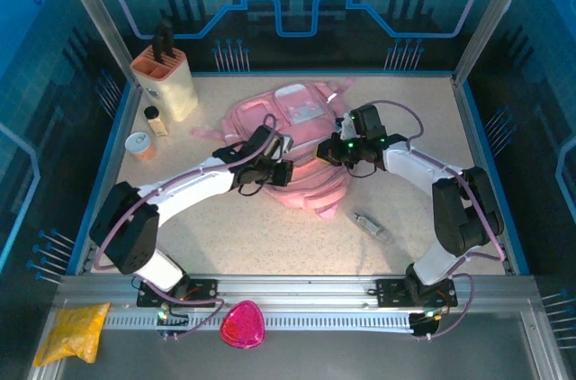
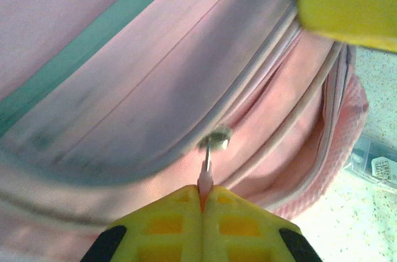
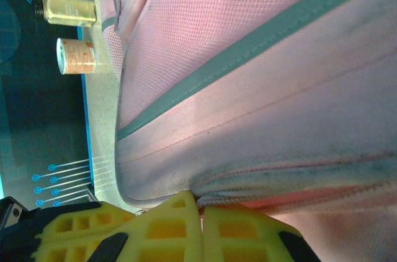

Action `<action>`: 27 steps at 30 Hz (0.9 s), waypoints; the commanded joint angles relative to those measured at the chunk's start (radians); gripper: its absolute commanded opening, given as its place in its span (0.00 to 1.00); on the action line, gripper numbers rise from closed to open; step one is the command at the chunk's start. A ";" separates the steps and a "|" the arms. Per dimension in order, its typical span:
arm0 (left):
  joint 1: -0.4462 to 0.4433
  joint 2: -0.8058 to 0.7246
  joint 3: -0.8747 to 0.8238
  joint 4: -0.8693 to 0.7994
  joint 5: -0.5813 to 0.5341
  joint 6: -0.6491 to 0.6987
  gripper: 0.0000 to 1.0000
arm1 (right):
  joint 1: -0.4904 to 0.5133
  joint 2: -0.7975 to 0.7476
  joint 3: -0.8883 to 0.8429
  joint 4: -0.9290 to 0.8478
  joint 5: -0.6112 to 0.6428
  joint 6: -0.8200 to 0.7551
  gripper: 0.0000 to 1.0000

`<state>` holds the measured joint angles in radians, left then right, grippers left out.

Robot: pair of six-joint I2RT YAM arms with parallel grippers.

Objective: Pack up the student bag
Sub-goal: Unzip the student bag at the center of the table, then rotate the loose stationery from the bottom-center of the table.

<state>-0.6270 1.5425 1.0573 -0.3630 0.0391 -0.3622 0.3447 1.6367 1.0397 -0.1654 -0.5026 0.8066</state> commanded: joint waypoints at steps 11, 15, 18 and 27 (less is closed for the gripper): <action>0.181 -0.055 -0.071 -0.030 -0.036 -0.052 0.00 | -0.035 -0.016 -0.033 -0.003 0.071 -0.065 0.00; 0.167 -0.096 -0.103 0.003 0.018 -0.105 0.21 | -0.041 -0.086 -0.079 -0.069 0.060 -0.120 0.27; 0.111 -0.160 -0.150 0.041 0.022 -0.136 0.38 | -0.039 -0.171 -0.119 -0.153 0.102 -0.167 0.42; -0.110 -0.266 -0.259 0.109 -0.126 -0.356 0.64 | -0.015 -0.418 -0.246 -0.456 0.339 -0.206 0.70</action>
<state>-0.6857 1.3010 0.8299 -0.2996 -0.0219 -0.6083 0.3153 1.2694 0.8330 -0.4664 -0.2672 0.6220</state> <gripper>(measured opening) 0.629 0.691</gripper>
